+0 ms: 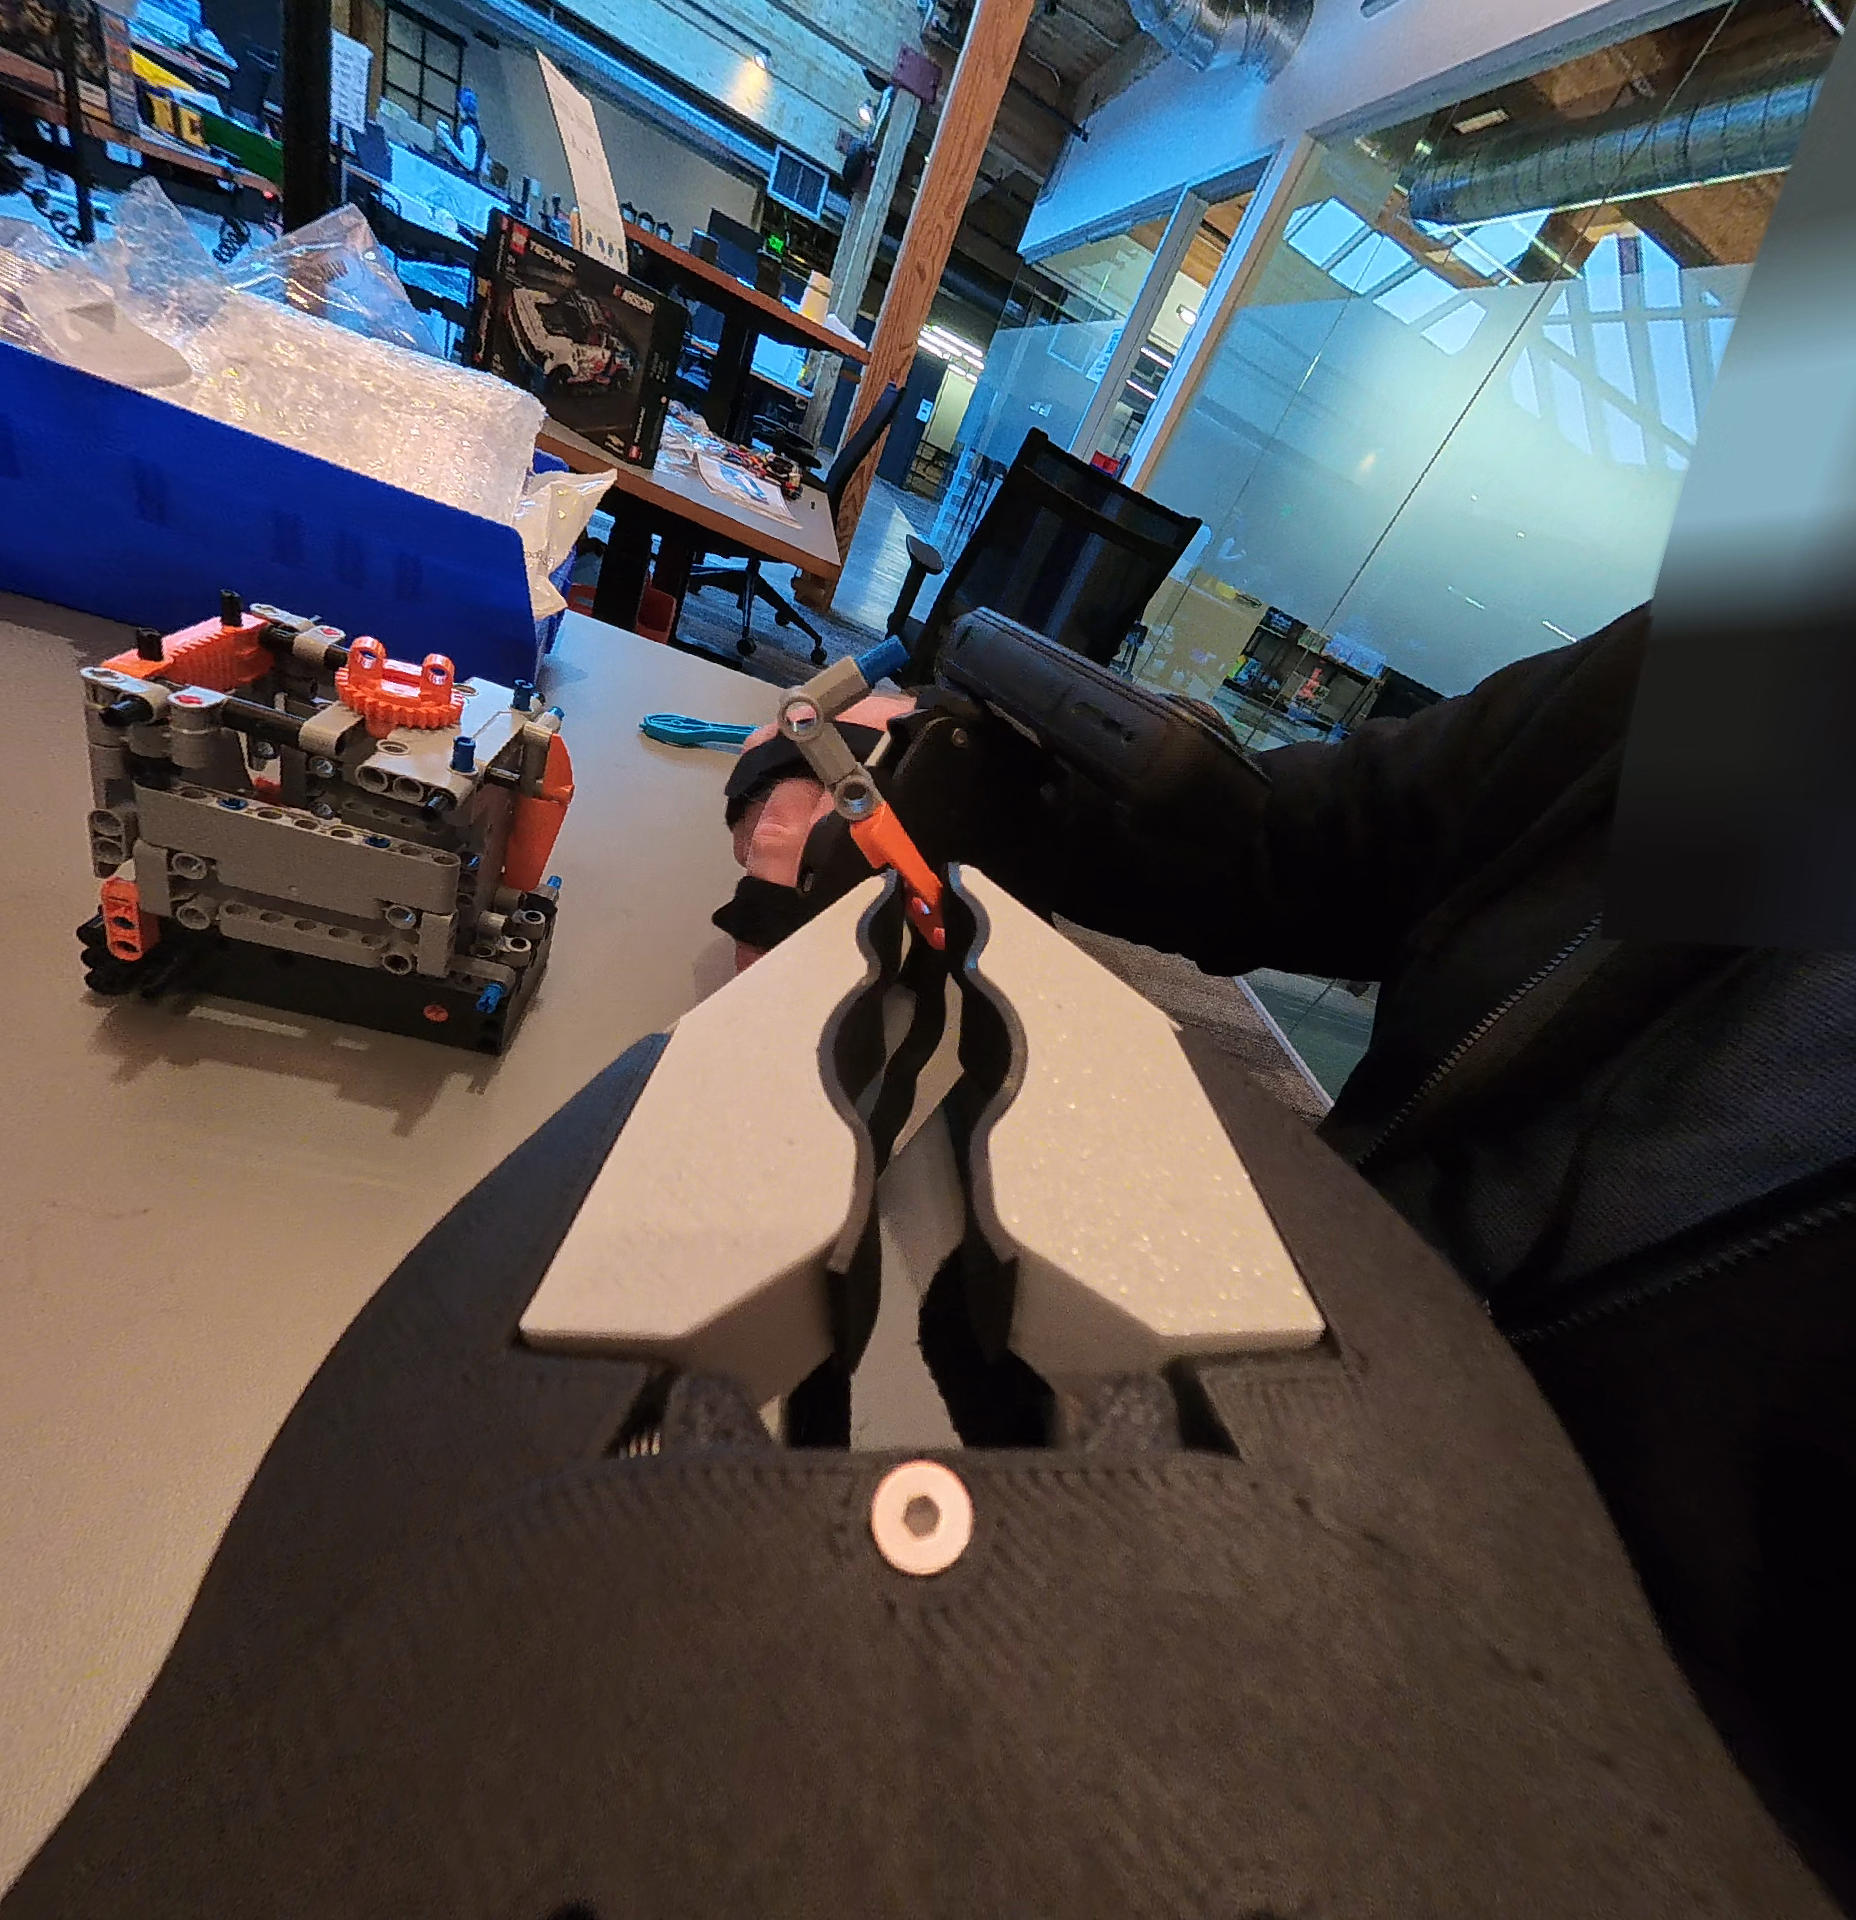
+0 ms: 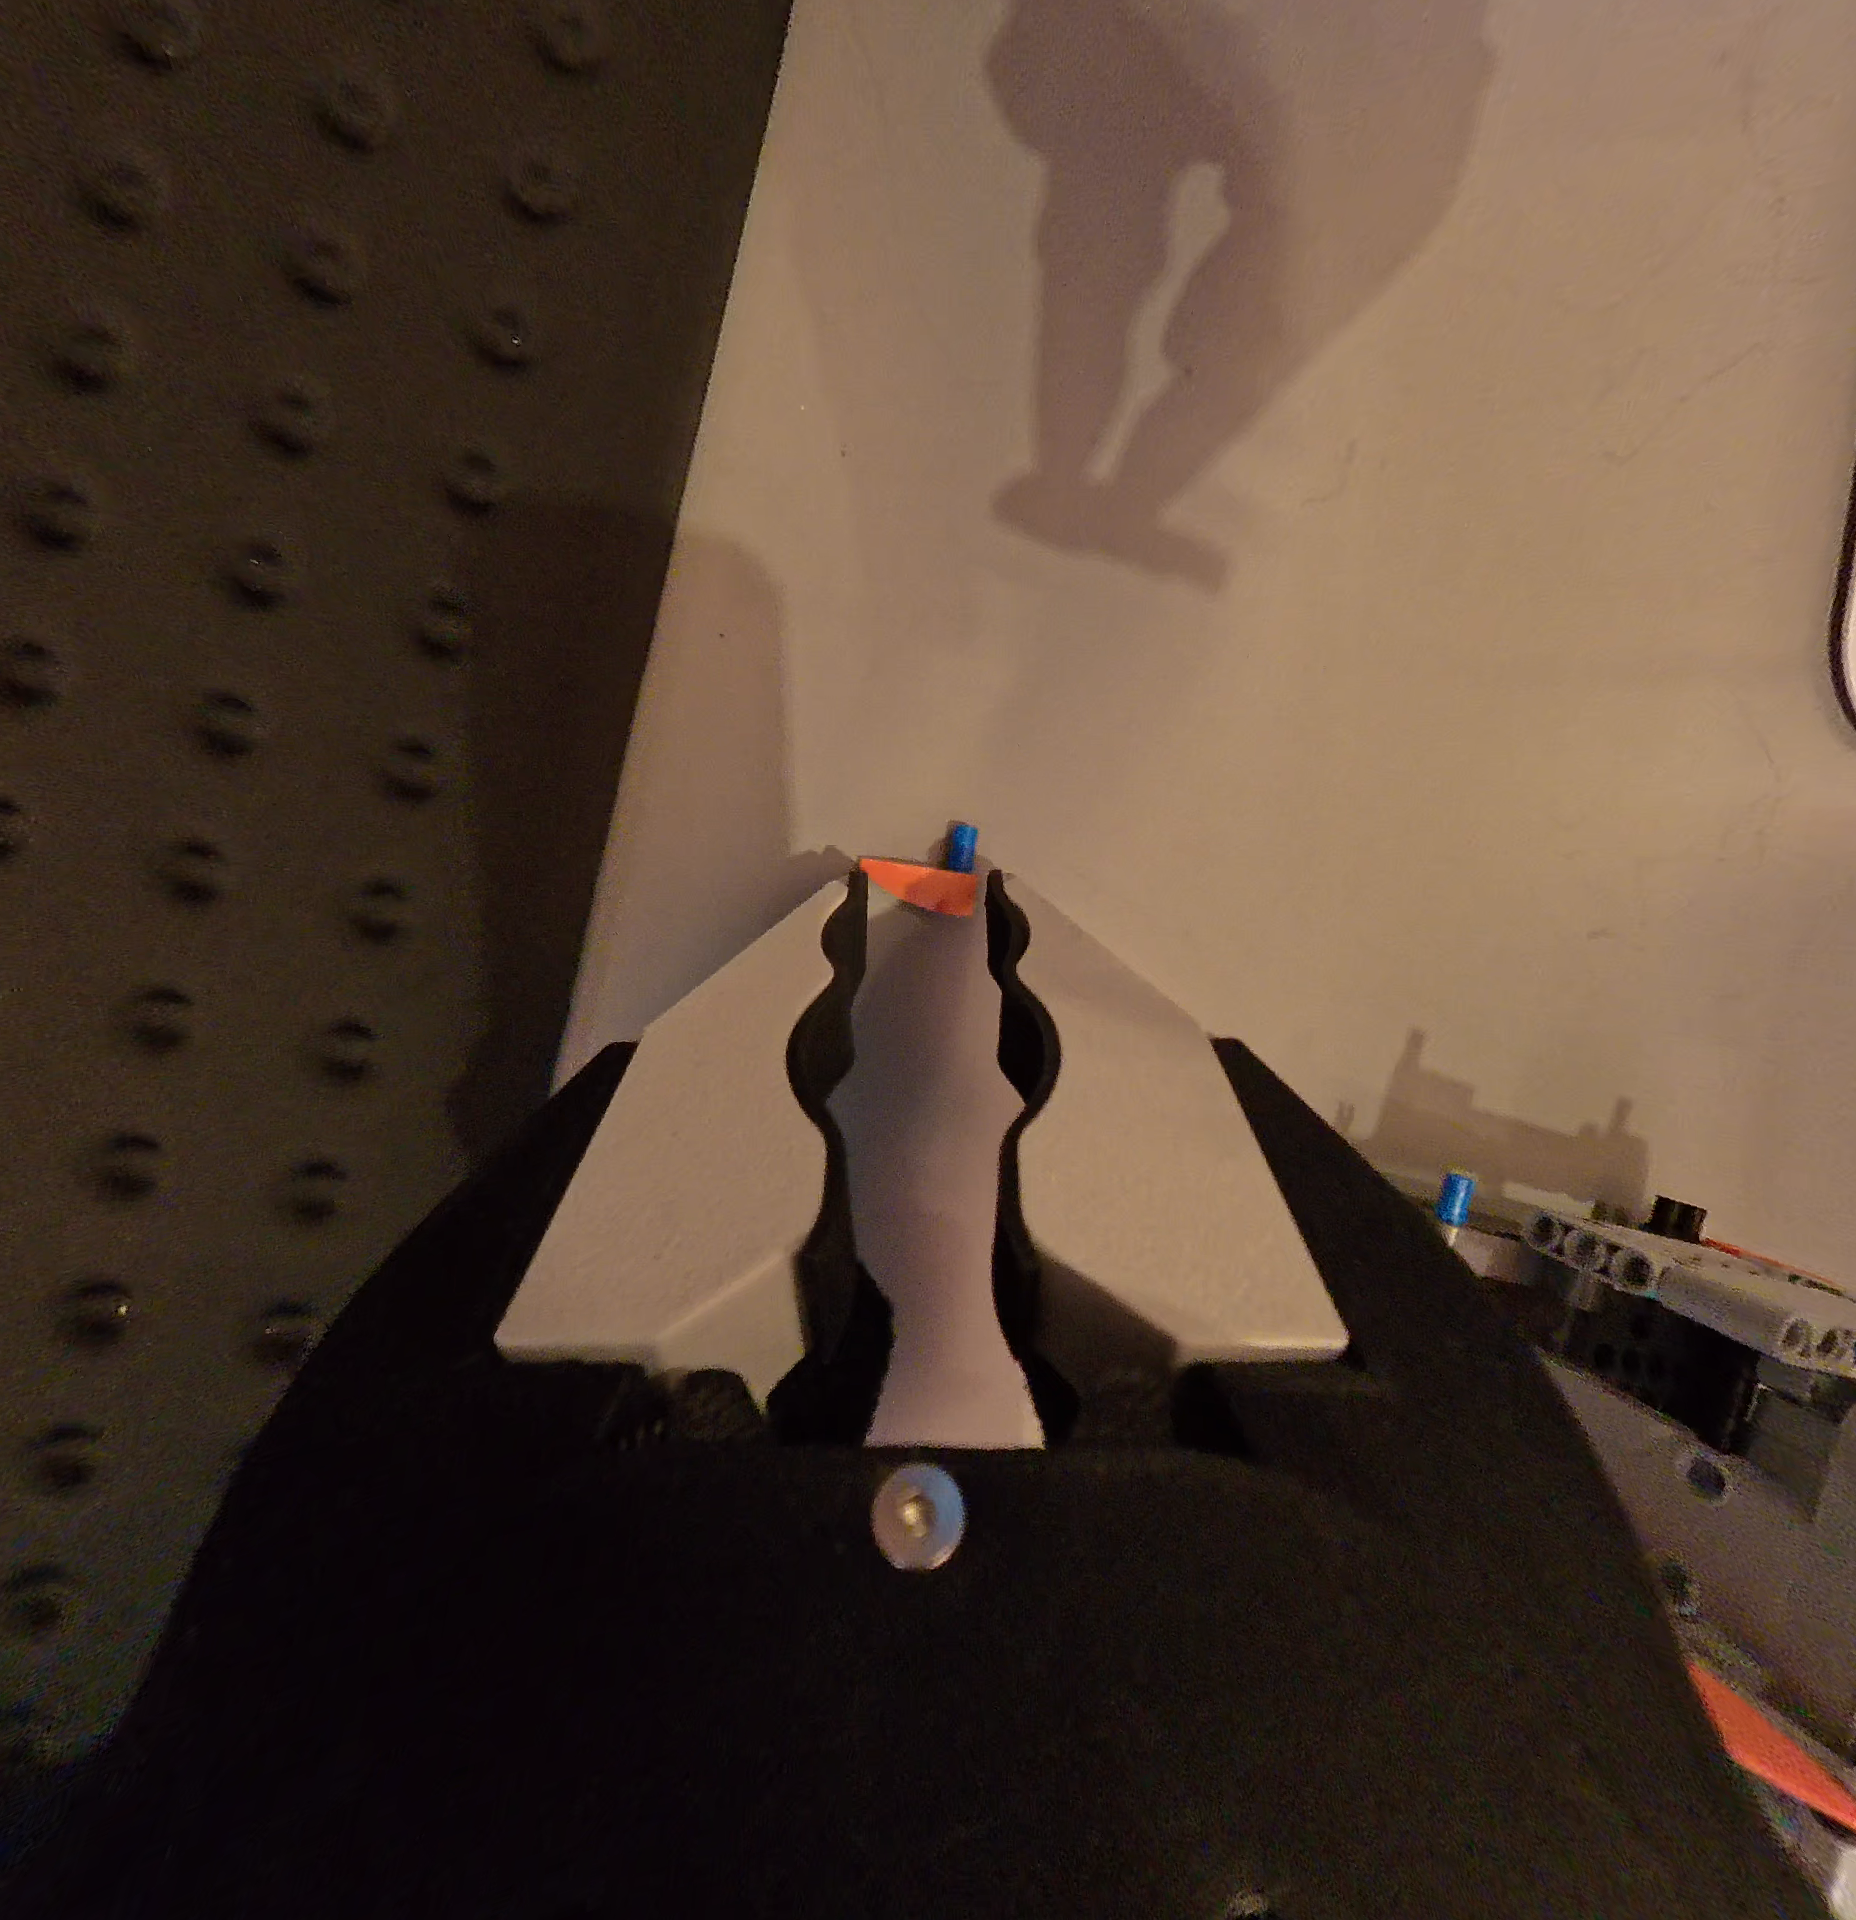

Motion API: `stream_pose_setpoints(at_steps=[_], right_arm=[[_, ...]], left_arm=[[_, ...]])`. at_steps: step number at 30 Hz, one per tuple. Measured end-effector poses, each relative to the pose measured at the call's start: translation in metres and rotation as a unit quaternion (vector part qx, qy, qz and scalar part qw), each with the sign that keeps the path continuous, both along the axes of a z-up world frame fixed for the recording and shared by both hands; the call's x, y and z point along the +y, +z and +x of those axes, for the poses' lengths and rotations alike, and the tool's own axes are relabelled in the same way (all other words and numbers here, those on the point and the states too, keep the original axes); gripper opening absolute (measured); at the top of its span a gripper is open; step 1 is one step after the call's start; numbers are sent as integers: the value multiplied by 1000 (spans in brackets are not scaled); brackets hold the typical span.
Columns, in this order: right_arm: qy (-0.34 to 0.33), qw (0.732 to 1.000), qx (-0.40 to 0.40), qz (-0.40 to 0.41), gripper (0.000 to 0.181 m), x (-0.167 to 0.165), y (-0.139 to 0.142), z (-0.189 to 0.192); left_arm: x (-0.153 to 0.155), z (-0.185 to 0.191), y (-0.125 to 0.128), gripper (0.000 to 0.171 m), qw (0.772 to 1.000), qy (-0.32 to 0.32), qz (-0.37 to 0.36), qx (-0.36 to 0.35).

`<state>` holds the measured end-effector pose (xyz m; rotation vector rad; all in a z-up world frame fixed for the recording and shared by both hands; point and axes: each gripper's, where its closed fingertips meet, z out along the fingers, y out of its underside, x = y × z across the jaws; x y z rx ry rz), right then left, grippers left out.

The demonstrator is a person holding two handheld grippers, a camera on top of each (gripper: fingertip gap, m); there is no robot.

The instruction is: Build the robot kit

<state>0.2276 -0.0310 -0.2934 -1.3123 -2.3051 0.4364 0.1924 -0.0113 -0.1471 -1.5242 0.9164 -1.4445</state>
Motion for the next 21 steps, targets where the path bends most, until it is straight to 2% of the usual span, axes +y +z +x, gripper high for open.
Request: stream_pose_setpoints(at_steps=[5,11,14,21], right_arm=[[0,1000,-9,-9,15,1,-1,-3],[-44,998,5,-48,15,3,-2,-5],[-60,996,13,-59,24,2,-1,-4],[-8,1000,30,-2,23,-1,1,-5]], left_arm=[[0,0,-1,5,1000,0,-1,1],[1,0,-2,4,1000,-1,-4,0],[1,0,-3,4,1000,-2,-6,1],[1,1,-5,5,1000,-1,-7,4]])
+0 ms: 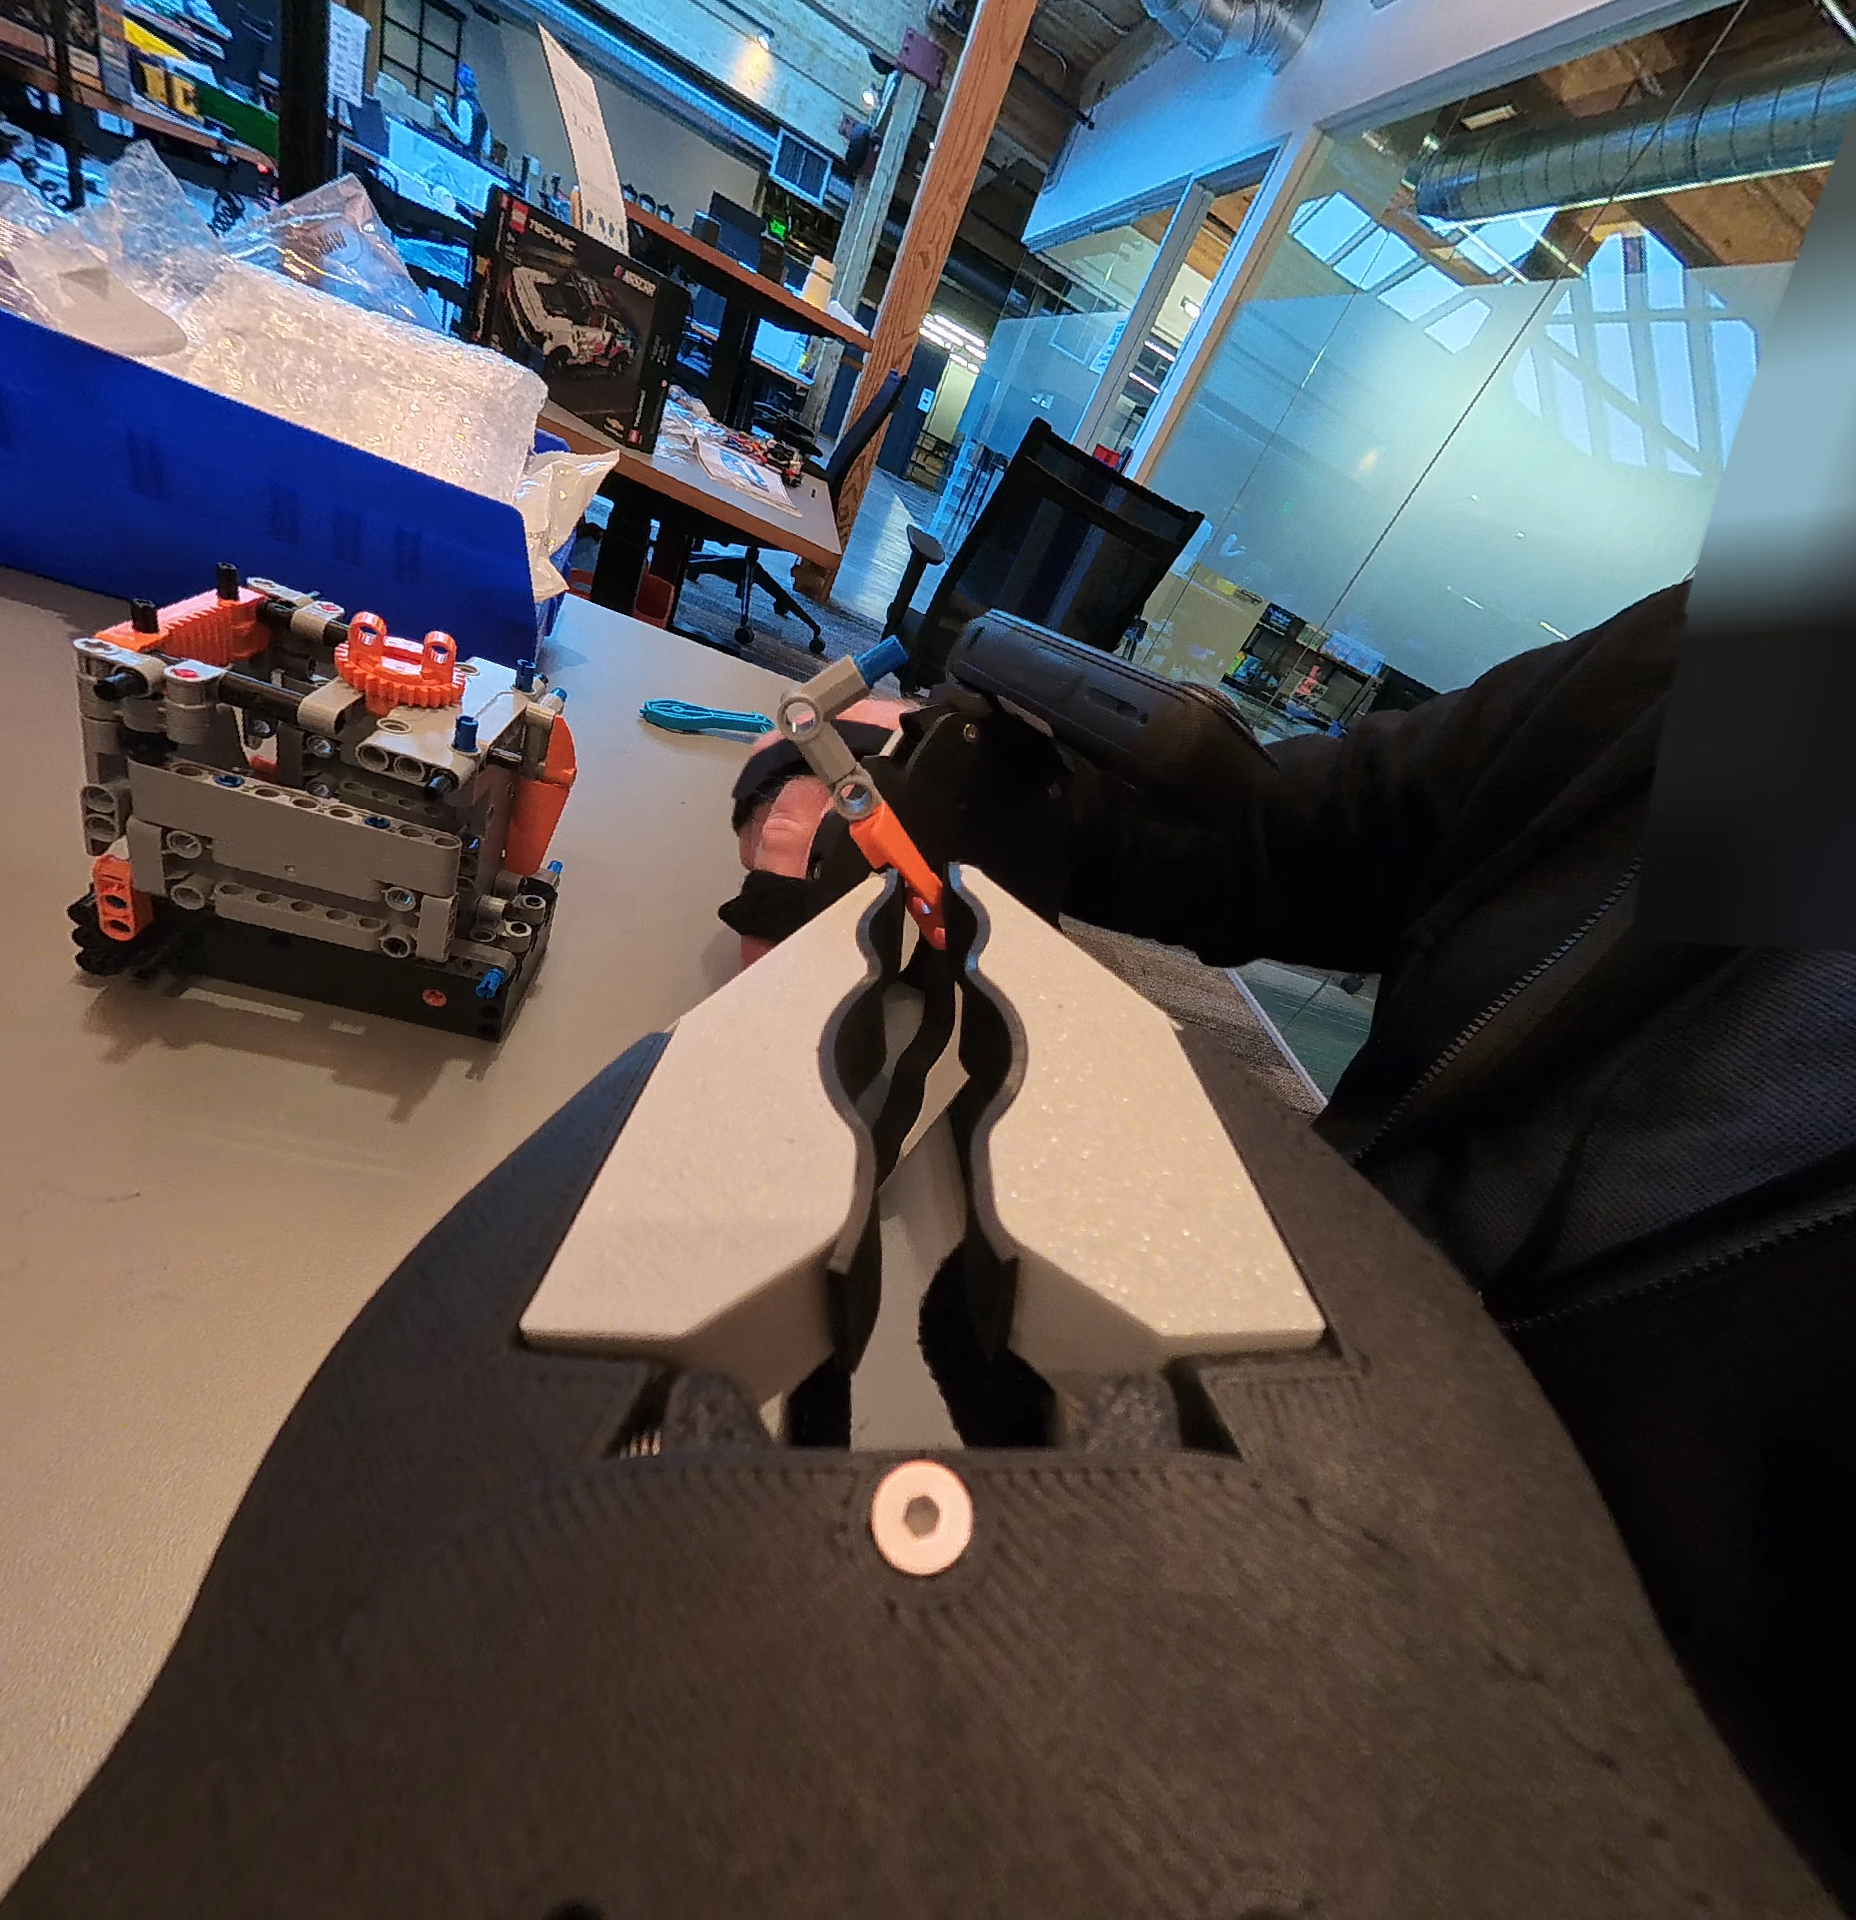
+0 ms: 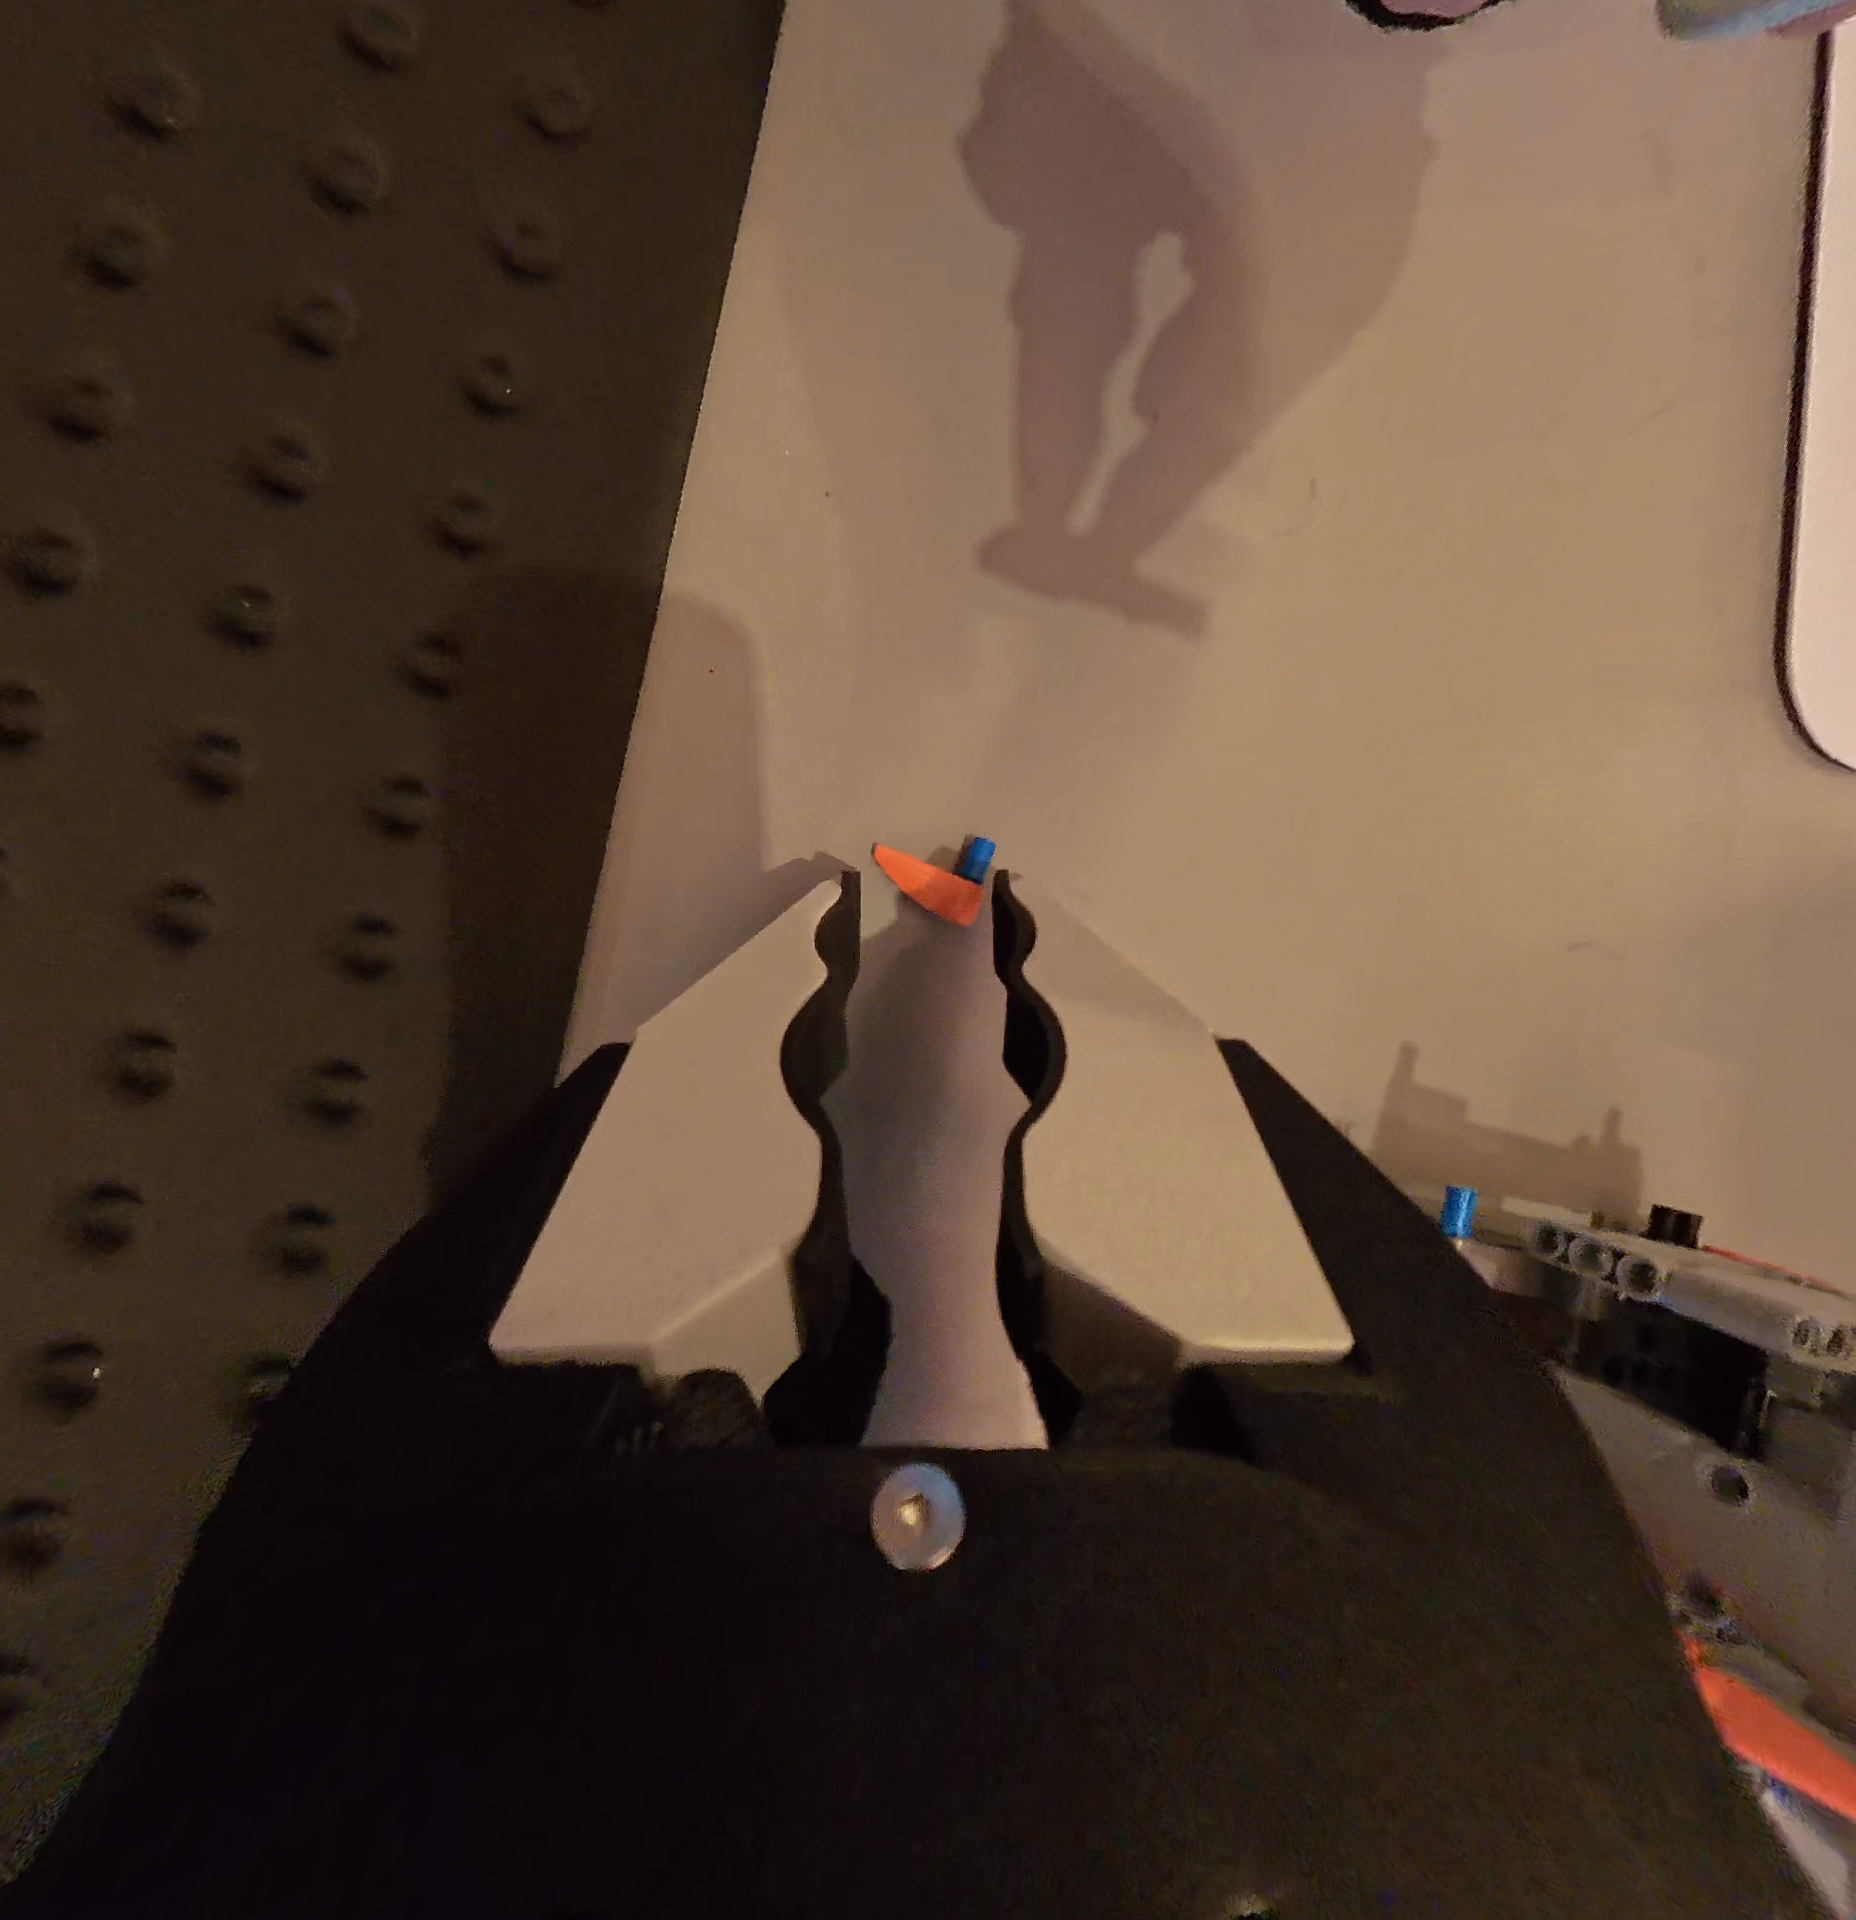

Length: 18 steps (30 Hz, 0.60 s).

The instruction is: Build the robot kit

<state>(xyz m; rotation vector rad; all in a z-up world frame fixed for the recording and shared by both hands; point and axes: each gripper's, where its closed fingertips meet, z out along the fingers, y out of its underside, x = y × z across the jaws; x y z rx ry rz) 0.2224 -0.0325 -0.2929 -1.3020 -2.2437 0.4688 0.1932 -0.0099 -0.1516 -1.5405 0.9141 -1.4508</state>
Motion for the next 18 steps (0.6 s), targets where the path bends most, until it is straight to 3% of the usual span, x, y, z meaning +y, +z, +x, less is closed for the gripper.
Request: stream_pose_setpoints(at_steps=[4,8,14,18], right_arm=[[19,1000,-19,4,9,0,-2,-5],[0,1000,-11,-9,9,2,-3,-8],[-74,992,17,-97,8,4,0,-9],[-109,976,62,-178,8,4,17,-10]], left_arm=[[0,0,-1,5,1000,2,1,3],[1,-2,0,4,1000,4,1,1],[1,1,-3,4,1000,5,2,7],[2,1,-2,4,1000,9,3,5]])
